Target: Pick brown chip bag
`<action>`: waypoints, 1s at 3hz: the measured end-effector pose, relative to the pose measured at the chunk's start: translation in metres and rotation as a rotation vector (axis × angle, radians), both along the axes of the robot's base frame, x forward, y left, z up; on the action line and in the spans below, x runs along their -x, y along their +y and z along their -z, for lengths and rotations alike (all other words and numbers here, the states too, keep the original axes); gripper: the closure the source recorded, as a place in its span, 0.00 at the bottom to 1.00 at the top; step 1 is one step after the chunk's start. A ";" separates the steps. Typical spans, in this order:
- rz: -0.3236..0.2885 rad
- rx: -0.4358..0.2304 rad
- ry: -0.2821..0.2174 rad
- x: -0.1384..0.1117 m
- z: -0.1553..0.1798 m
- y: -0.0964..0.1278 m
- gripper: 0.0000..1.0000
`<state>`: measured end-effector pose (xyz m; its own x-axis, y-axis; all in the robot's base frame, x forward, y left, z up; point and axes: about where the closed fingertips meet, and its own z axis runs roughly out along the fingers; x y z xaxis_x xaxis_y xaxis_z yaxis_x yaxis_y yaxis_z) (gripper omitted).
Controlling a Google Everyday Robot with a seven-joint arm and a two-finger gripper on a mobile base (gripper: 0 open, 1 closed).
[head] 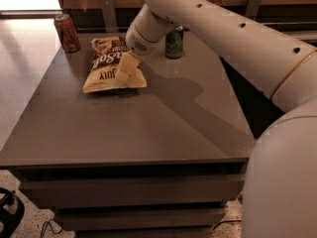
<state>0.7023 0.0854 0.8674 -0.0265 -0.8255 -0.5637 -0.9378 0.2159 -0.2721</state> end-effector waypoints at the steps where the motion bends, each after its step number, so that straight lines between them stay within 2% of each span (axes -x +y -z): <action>1: -0.021 0.026 0.023 -0.010 0.005 0.009 0.00; 2: -0.056 0.060 0.066 -0.025 0.017 0.024 0.00; 3: -0.111 0.088 0.140 -0.034 0.045 0.047 0.00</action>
Offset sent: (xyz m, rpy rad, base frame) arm 0.0491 0.0433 -0.0282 -0.1099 0.1224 0.1042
